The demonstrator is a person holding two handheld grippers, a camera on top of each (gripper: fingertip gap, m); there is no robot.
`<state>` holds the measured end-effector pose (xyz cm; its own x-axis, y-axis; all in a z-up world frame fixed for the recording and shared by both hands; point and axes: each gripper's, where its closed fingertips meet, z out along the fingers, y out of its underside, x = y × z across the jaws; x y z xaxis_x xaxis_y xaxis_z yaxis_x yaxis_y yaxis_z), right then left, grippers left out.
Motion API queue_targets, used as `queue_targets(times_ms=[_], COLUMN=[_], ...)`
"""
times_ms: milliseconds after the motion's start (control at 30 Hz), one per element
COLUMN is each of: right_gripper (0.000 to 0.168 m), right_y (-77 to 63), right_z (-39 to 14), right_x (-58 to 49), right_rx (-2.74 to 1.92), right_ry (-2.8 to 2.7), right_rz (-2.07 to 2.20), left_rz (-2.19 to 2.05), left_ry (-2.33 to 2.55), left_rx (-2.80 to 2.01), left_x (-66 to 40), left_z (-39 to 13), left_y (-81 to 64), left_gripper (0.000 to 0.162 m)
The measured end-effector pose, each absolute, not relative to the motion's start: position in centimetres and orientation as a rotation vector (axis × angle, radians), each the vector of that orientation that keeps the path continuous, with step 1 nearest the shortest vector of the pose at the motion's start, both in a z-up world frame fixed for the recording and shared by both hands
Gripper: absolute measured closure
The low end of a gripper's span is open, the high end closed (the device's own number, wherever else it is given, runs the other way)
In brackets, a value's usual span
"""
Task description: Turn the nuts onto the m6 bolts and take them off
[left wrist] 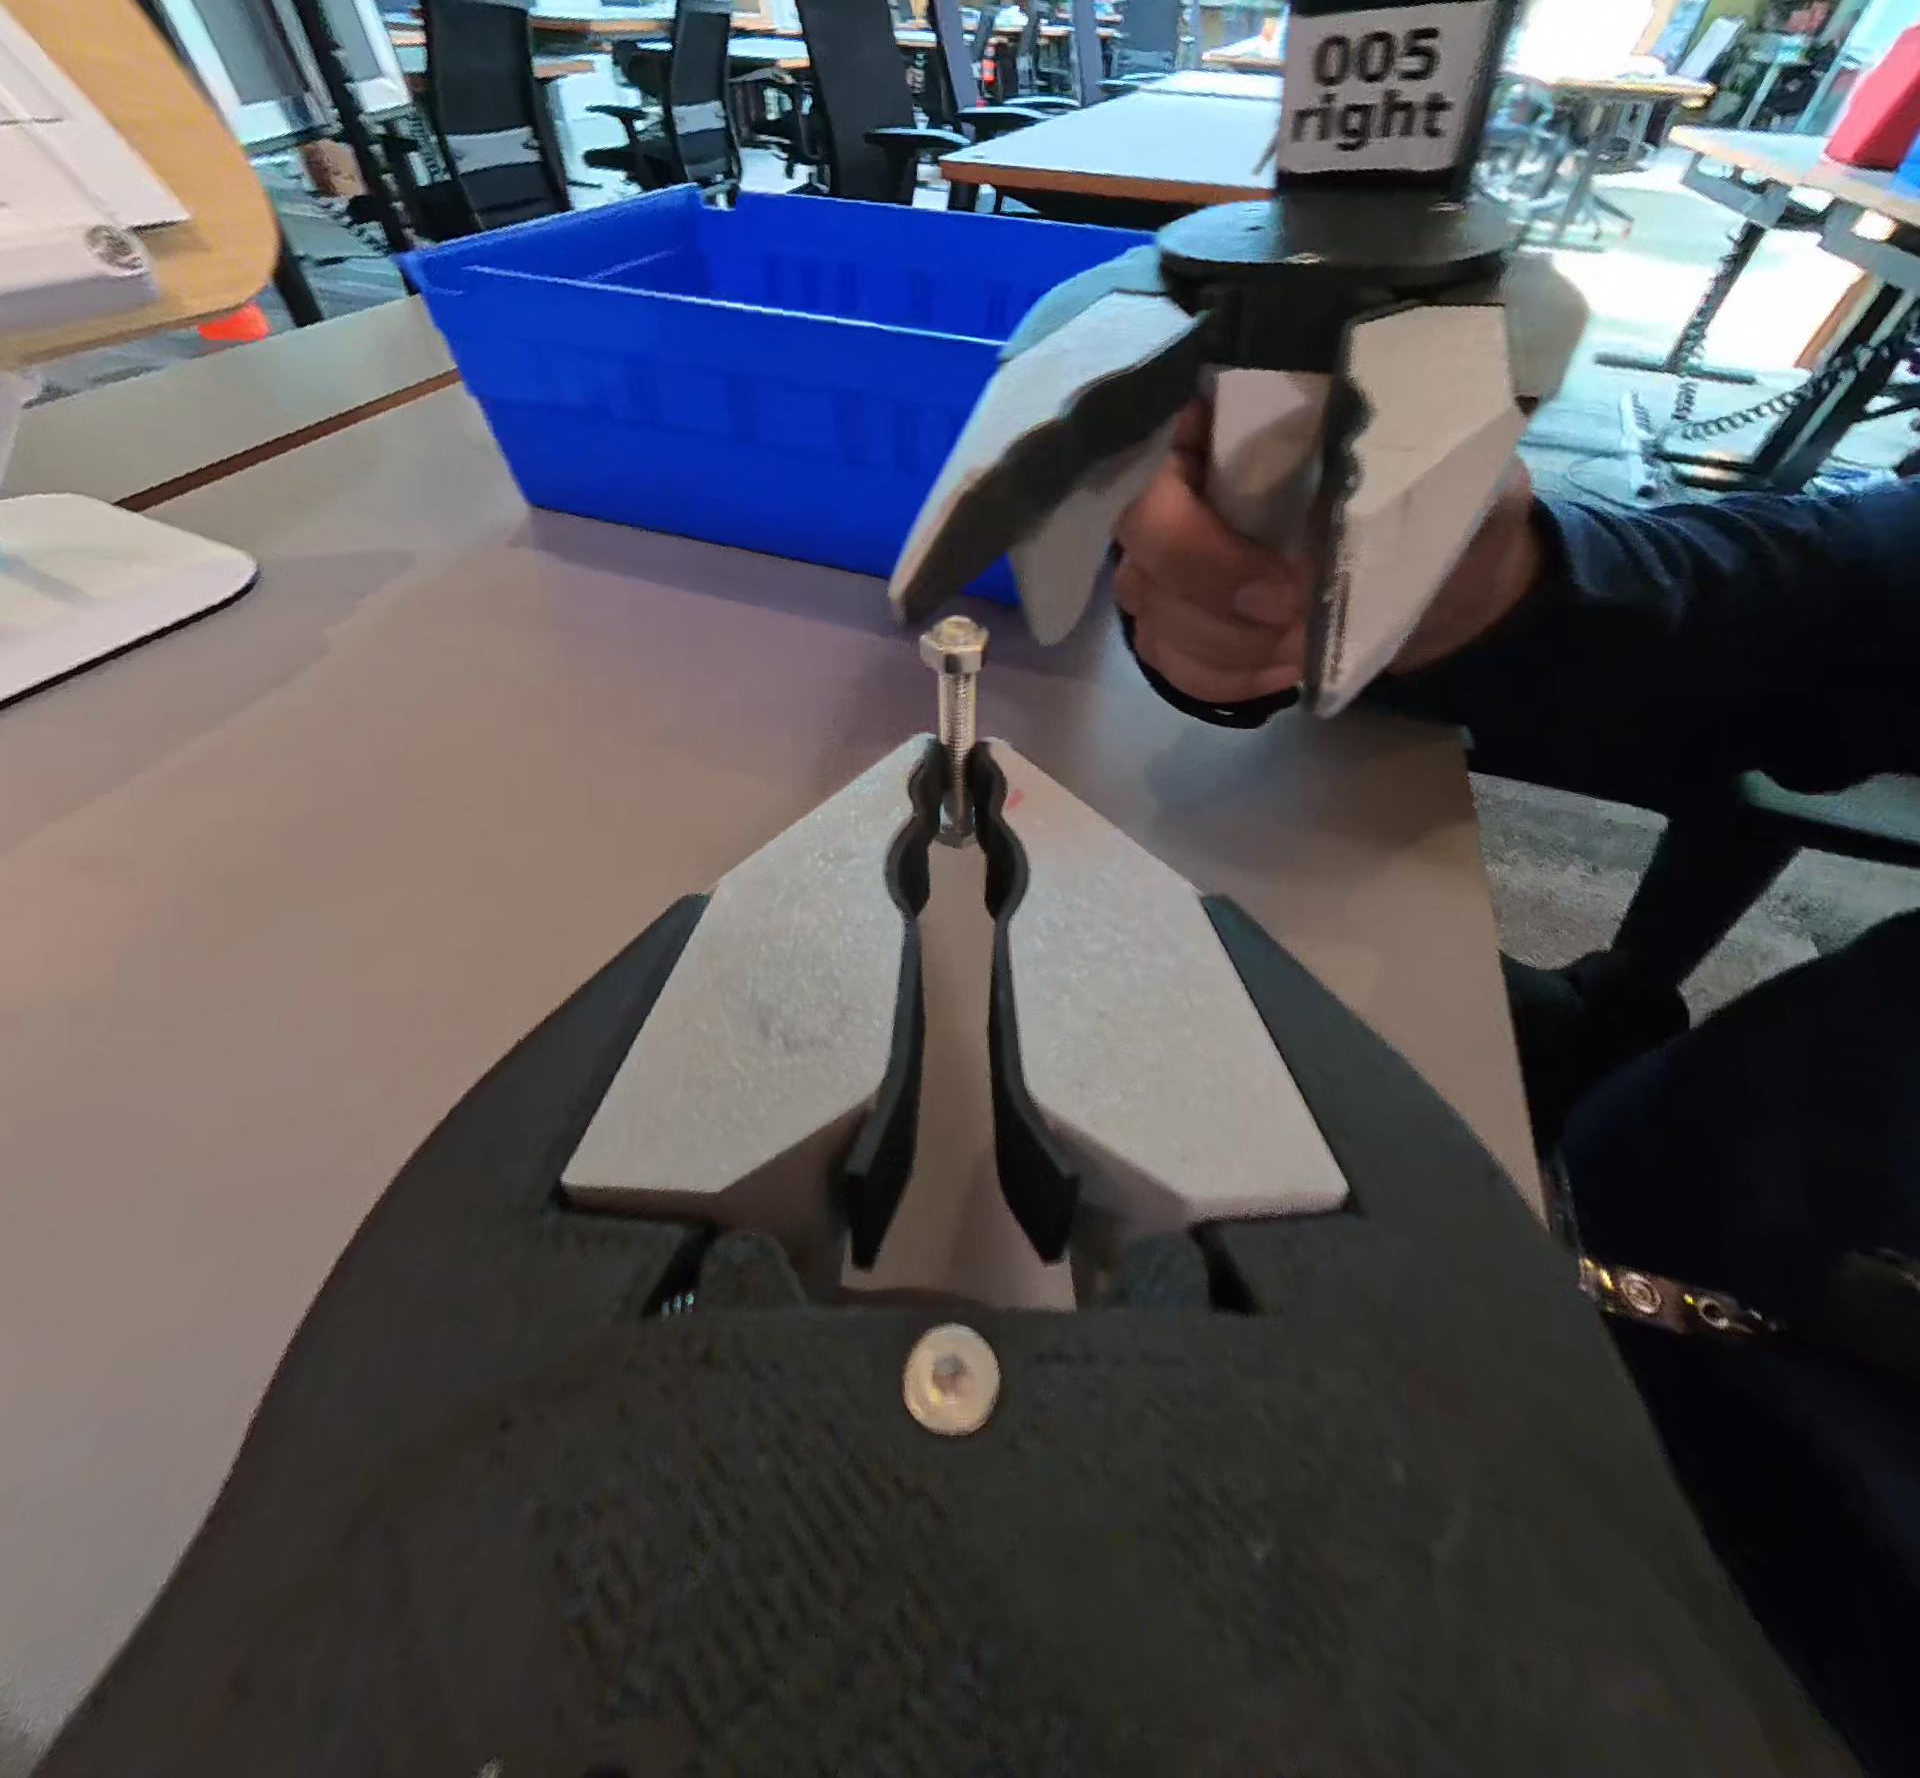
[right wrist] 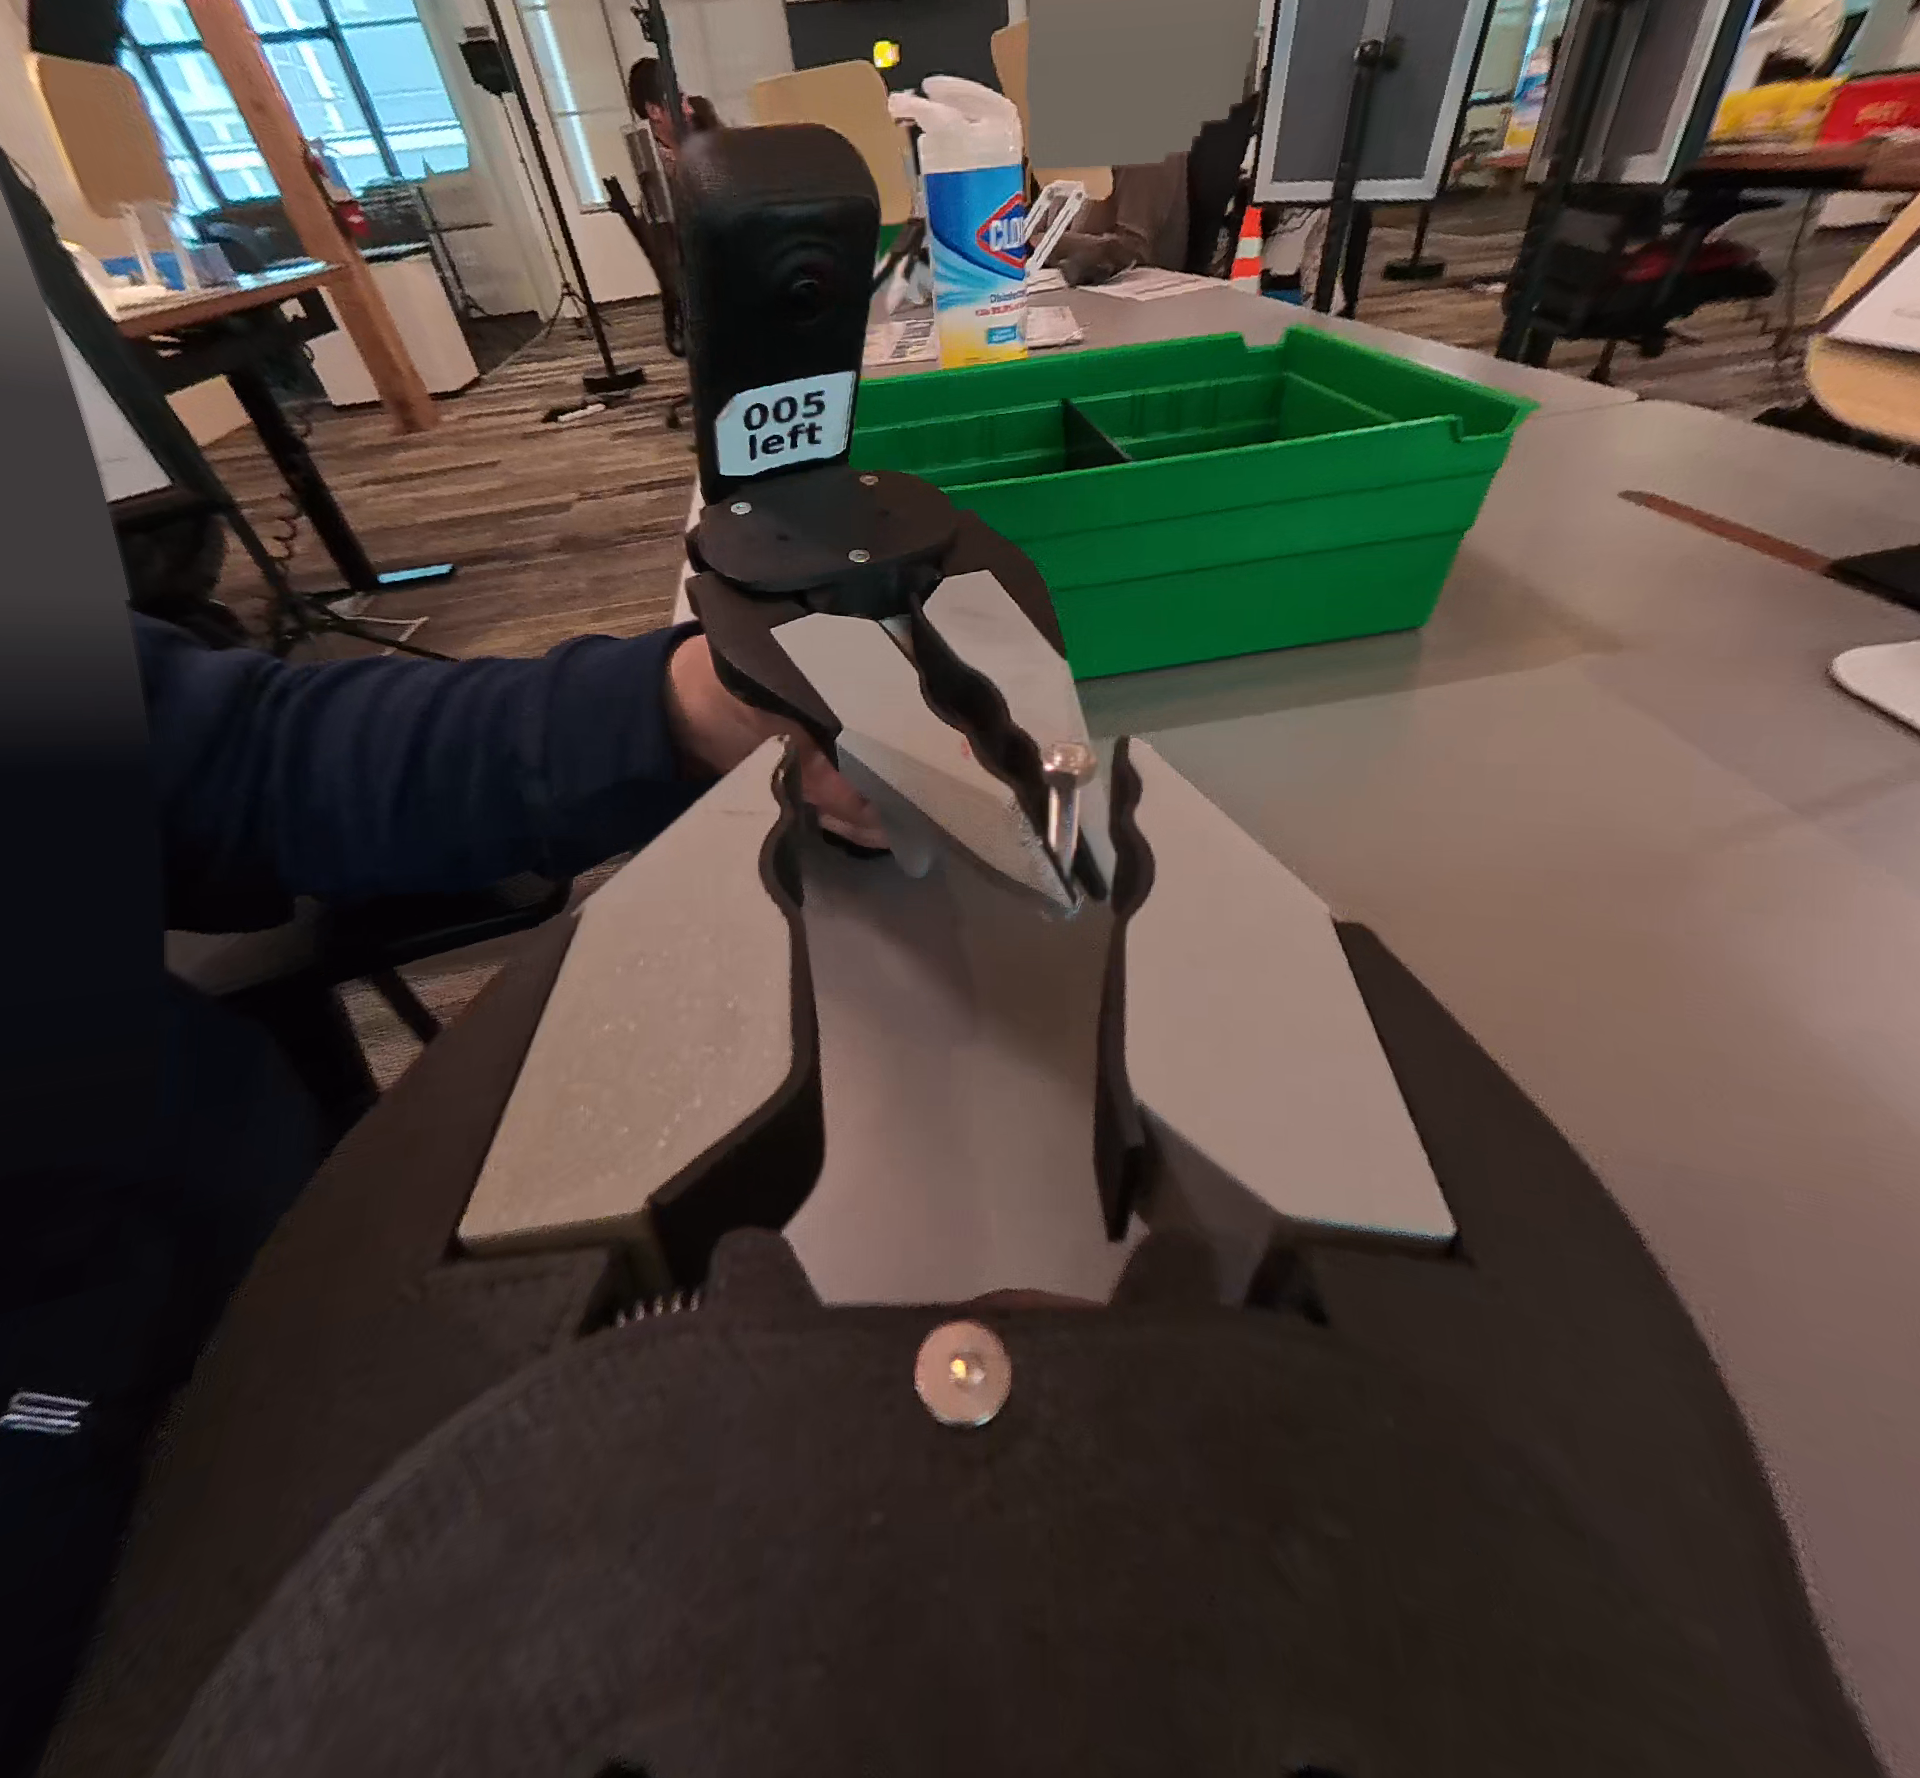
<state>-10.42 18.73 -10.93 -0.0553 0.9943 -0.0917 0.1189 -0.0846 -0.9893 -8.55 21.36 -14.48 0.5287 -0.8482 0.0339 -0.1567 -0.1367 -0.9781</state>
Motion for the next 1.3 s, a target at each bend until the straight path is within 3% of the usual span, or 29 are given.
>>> queue_targets(times_ms=[233, 267, 300, 367, 433, 667, 800, 933, 967, 1000, 1133, 1300], right_gripper=[0.108, 0.144, 0.16, 0.149, 0.127, 0.123, 0.113, 0.112, 0.141, 0.151, 0.129, 0.125], right_y=[18.1, 17.4, 16.7, 17.1, 17.6, 18.8, 19.3, 18.7, 17.6, 16.7, 17.9, 19.3], right_z=[-11.7, -11.3, -10.6, -10.4, -11.1, -11.3, -11.8, -11.8, -11.6, -11.0, -11.4, -11.4], right_x=[-10.7, -10.4, -10.1, -10.1, -10.3, -10.4, -10.6, -10.6, -10.3, -10.1, -10.4, -10.3], right_rx=[-1.342, -1.284, -1.225, -1.235, -1.301, -1.347, -1.408, -1.391, -1.334, -1.282, -1.338, -1.378], right_ry=[-1.362, -1.394, -1.395, -1.362, -1.362, -1.307, -1.283, -1.321, -1.373, -1.393, -1.352, -1.277], right_rz=[1.221, 1.24, 1.283, 1.286, 1.294, 1.261, 1.29, 1.296, 1.329, 1.374, 1.316, 1.281], left_rz=[-0.723, -0.696, -0.705, -0.76, -0.757, -0.803, -0.786, -0.704, -0.671, -0.665, -0.699, -0.765], left_ry=[0.839, 0.771, 0.717, 0.647, 0.654, 0.762, 0.912, 0.804, 0.709, 0.63, 0.589, 0.76], left_rx=[-1.632, -1.666, -1.688, -1.68, -1.678, -1.644, -1.617, -1.666, -1.695, -1.713, -1.703, -1.643], left_x=[-9.0, -9.9, -10.6, -11.3, -11.3, -9.6, -7.9, -9.2, -10.6, -11.8, -12.5, -9.8], left_z=[-14.5, -14.6, -14.5, -14.0, -14.1, -14.1, -14.6, -14.7, -14.6, -14.5, -14.2, -14.0], left_y=[21.9, 22.8, 23.4, 23.6, 23.6, 22.2, 20.7, 22.4, 23.6, 24.4, 24.4, 22.4], left_gripper=[0.16, 0.16, 0.16, 0.16, 0.16, 0.16, 0.16, 0.16, 0.16, 0.16, 0.16, 0.16])
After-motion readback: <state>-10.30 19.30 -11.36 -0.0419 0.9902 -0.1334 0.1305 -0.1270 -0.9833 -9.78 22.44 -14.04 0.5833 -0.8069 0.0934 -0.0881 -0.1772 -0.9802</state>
